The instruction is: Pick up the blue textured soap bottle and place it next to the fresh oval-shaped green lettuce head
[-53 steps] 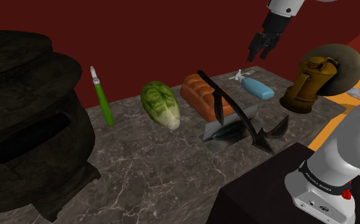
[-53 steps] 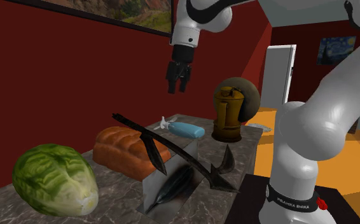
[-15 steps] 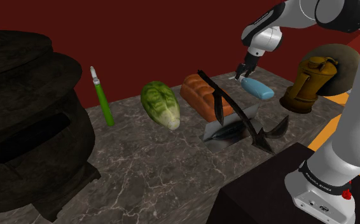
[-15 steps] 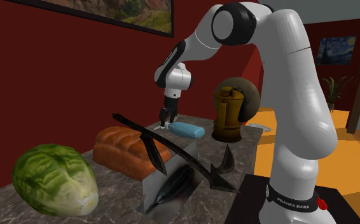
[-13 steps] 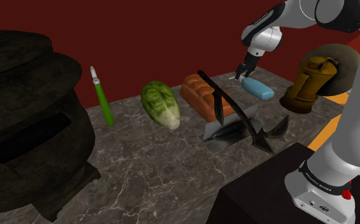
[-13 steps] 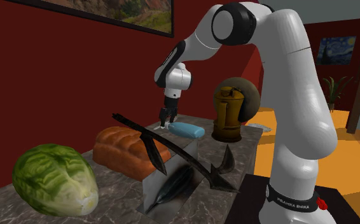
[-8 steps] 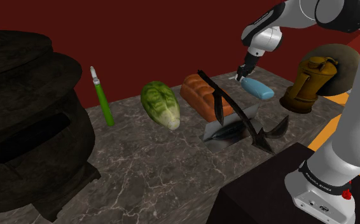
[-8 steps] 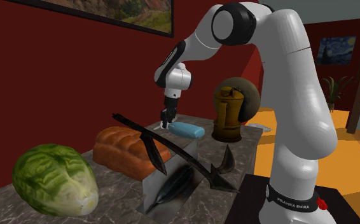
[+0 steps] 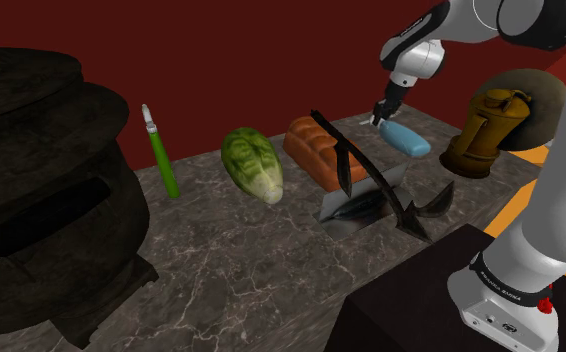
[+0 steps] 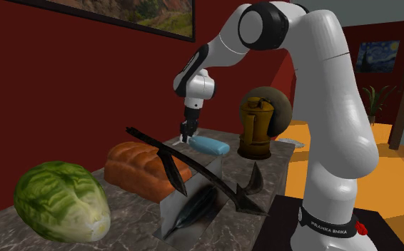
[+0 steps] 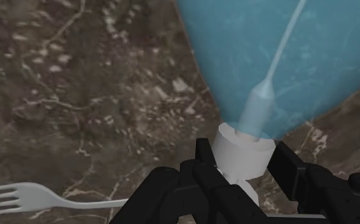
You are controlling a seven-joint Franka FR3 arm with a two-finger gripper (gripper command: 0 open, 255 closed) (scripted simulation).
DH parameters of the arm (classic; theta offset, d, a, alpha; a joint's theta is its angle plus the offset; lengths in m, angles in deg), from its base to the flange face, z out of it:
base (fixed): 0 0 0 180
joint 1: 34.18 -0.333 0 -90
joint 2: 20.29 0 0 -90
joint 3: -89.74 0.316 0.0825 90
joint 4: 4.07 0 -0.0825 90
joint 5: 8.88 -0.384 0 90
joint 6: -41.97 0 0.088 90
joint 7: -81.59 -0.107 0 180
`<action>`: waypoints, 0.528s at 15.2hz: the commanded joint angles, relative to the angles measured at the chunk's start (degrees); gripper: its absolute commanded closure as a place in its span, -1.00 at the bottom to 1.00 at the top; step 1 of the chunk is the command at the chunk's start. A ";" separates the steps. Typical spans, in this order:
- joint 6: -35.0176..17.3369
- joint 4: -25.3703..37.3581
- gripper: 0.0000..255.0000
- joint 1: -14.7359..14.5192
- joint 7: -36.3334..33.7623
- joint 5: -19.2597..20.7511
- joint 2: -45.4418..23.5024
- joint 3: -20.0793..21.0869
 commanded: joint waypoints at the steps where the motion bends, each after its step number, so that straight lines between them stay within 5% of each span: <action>1: 0.92 0.20 1.00 -0.29 -0.68 0.82 0.94 -0.35; 8: 5.00 2.00 1.00 -1.02 -3.07 3.64 3.88 -1.42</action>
